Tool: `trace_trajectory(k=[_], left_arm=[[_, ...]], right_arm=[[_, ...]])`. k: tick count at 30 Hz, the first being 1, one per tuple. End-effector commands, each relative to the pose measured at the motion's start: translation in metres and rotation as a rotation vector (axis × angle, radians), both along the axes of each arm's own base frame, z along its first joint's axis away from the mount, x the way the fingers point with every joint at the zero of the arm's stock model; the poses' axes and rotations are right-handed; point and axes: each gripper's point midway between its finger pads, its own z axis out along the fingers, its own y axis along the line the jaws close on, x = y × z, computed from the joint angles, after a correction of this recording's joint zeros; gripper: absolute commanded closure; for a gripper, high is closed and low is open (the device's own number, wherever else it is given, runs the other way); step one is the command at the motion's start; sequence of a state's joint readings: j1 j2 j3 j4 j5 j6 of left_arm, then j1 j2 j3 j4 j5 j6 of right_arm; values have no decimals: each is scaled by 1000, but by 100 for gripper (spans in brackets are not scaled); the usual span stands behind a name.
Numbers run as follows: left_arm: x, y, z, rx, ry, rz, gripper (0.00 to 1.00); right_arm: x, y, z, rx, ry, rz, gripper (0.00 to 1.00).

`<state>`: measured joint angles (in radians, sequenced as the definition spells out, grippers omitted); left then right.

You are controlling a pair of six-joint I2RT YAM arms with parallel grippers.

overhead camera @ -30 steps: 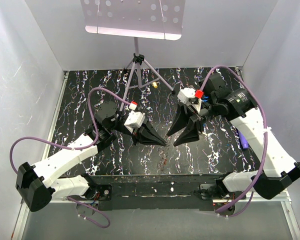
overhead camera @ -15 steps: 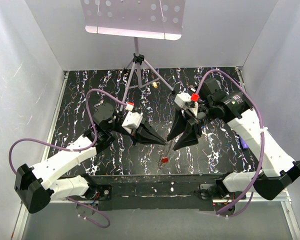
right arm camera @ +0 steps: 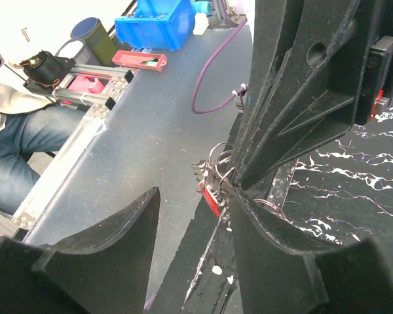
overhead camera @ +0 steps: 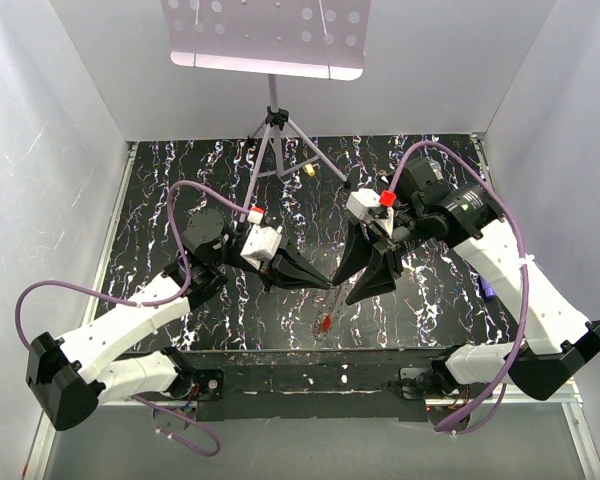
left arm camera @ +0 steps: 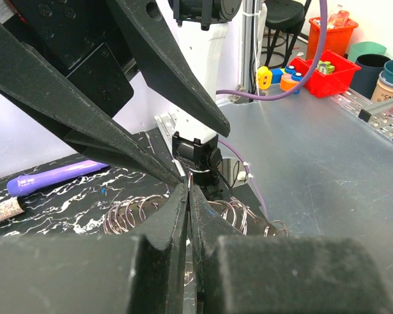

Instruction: Put the keys on the keyring

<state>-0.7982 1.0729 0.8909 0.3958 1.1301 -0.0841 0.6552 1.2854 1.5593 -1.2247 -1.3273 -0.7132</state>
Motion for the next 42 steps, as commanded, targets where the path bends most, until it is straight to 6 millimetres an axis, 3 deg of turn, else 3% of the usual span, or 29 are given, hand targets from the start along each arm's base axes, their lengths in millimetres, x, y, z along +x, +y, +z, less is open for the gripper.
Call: trace_trajectory(k=[1,18,23,26,30,36,41,42], left_arm=[[0,4,9,-38,-36,40,100],[2,5,4,-39,-19,62,100],[3,9,-3,-26,0,102,100],[4,13,-7,-25,9,138,100],[9,17,-10,-28,38,192,100],[34,25,-20,-23,144,371,100],[57,43,-27,-6,258,533,100],[60,46,-29,0,273,554,100]], right_arm=[[-8,-2,6,28,-5,20,46],[-7,-4,13,44,-26,12,46],[23,-12,28,74,-76,-105,46],[45,-24,27,71,-81,-211,46],[58,-41,9,43,-40,-317,46],[69,-65,-49,-38,135,-470,46],[90,-89,-86,-74,278,-631,46],[86,-89,-97,-88,319,-630,46]])
